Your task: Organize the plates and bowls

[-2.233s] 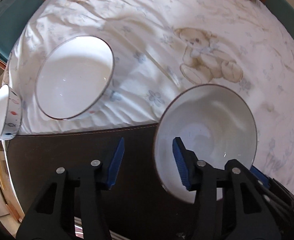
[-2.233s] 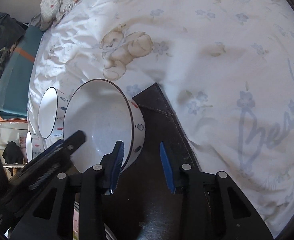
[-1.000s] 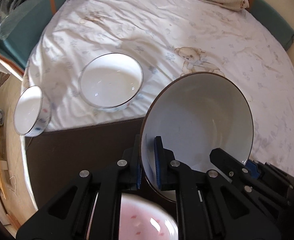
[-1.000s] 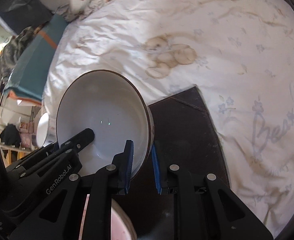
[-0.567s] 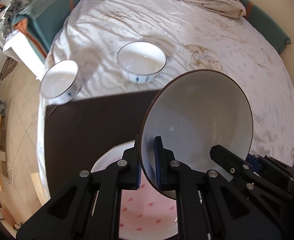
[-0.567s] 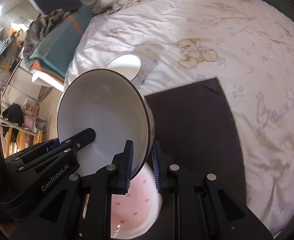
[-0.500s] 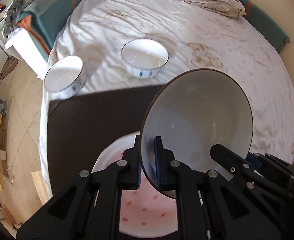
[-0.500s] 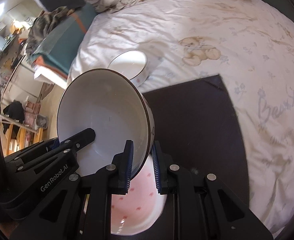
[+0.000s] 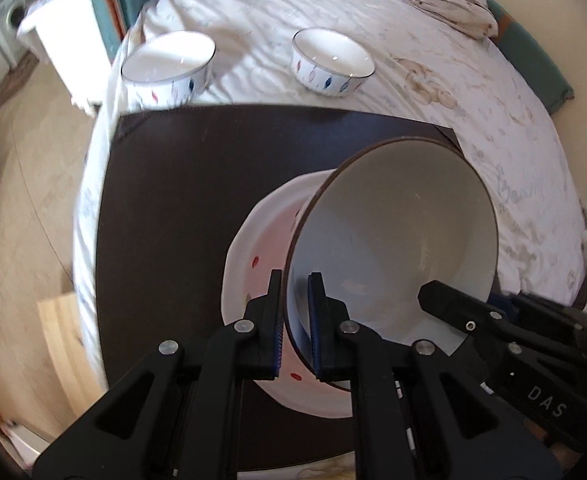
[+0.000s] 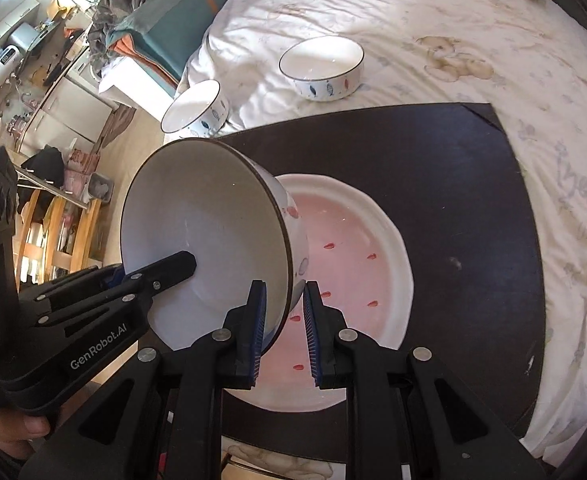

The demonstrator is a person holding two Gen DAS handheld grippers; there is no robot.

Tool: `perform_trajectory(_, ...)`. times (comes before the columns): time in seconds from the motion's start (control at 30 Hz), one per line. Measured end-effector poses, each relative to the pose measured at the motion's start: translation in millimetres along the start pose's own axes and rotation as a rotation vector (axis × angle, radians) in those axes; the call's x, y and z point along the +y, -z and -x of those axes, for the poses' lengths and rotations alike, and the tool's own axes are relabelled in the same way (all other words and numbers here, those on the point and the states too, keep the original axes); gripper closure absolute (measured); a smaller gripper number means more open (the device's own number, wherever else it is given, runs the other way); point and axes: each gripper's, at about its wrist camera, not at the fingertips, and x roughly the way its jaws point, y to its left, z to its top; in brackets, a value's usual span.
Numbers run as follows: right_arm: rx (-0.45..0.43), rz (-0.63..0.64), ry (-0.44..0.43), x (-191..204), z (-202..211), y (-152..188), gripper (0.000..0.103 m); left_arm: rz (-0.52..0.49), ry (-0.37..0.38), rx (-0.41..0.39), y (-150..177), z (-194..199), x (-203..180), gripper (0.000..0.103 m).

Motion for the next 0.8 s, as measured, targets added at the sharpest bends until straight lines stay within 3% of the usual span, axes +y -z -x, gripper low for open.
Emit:
perform_trajectory(0.2,0.063,-0.034,-0.005,-3.2,-23.1,1.0,0.083,-0.026,-0.016,0.018,-2.0,-12.5,2.6,0.095)
perform_trajectory(0.5,0.171,-0.126,0.005,-24.8,-45.9,8.4,0.083,-0.030,-0.005,0.109,-2.0,-38.2,-5.5,0.095)
perform_trajectory(0.8,0.195,-0.163,-0.003,-36.0,-47.9,12.8,0.082,-0.030,0.002,0.111,-5.5,-42.0,-13.1,0.095)
